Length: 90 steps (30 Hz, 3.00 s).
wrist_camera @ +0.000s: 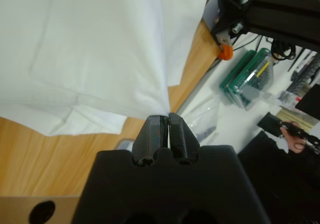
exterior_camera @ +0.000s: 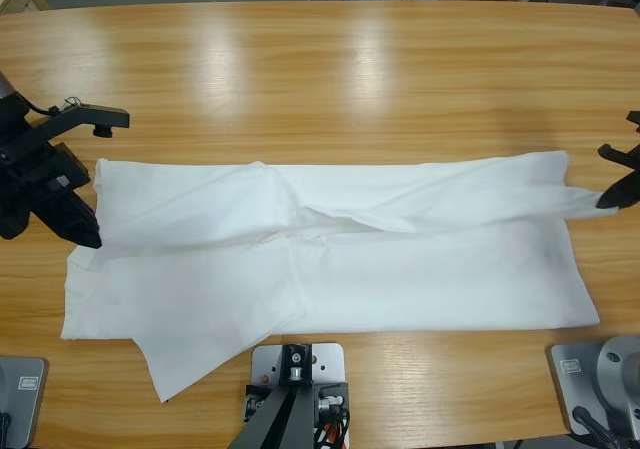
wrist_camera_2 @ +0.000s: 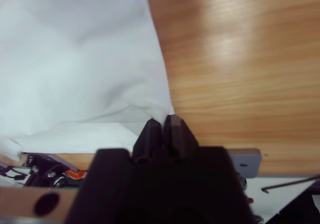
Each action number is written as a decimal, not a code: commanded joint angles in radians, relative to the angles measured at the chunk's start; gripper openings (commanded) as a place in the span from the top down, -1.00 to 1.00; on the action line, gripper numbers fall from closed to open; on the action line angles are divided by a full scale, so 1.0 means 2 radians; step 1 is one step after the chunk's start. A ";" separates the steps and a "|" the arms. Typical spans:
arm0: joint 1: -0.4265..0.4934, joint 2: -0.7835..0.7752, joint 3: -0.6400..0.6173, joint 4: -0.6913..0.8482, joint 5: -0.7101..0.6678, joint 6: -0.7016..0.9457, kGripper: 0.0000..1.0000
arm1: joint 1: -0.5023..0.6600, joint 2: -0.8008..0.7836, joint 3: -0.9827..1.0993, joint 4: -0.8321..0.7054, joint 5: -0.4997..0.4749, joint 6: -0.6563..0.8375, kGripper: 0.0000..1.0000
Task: Fold clothes
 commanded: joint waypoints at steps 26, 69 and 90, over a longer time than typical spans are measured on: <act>-0.036 0.033 0.042 -0.038 -0.016 -0.022 1.00 | -0.015 -0.028 0.023 -0.049 0.007 0.092 0.17; 0.017 0.001 0.056 -0.107 0.006 -0.172 0.03 | 0.170 -0.125 0.032 -0.136 0.152 0.077 -0.42; 0.064 -0.112 0.362 -0.464 -0.028 -0.551 0.00 | 0.174 -0.117 0.056 -0.142 0.144 0.063 -0.42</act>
